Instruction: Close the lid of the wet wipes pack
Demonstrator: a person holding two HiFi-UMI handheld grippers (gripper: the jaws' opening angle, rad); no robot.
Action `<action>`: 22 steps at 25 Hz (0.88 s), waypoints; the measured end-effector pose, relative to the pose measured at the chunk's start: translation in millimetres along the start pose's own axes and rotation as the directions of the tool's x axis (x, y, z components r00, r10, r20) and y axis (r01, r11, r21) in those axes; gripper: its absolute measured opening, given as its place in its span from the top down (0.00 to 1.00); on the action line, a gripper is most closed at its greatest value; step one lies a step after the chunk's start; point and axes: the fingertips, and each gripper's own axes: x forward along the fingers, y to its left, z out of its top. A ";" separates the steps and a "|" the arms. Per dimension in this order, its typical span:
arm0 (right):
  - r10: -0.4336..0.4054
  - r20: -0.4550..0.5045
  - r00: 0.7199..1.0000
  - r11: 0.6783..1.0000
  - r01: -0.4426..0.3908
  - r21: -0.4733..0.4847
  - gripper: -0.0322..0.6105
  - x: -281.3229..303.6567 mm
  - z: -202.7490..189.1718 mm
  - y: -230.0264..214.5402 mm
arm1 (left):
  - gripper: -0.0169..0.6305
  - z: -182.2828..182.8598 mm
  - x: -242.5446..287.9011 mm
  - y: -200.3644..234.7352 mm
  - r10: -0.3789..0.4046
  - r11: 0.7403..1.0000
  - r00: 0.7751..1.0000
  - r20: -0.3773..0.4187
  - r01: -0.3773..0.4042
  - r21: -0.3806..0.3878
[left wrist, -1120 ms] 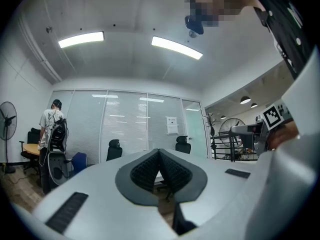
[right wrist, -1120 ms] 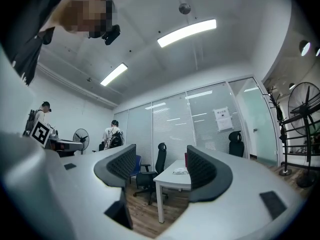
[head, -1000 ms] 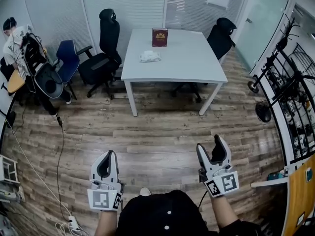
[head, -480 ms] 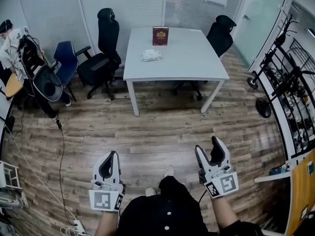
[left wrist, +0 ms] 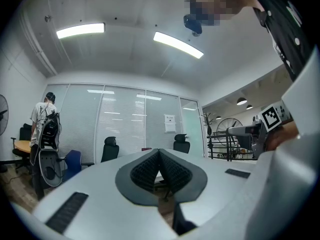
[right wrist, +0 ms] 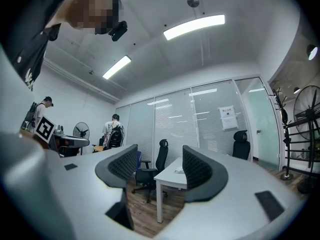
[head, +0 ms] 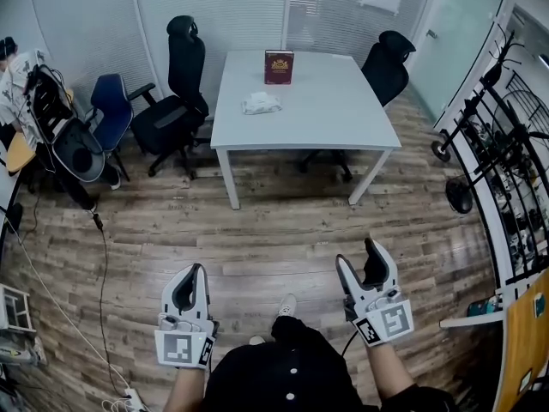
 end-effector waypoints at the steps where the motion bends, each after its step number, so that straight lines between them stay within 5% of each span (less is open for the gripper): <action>1: 0.001 -0.004 1.000 1.000 -0.001 0.001 0.49 4.6 -0.9 -3.5 | 0.95 -0.3 5.4 0.8 0.003 1.000 1.000 -0.001 -0.003 -0.002; 22: 0.056 -0.008 0.998 0.998 -0.055 0.017 0.54 100.5 -14.1 -95.6 | 0.95 -5.0 132.0 -2.8 0.044 0.999 0.999 -0.005 -0.044 0.009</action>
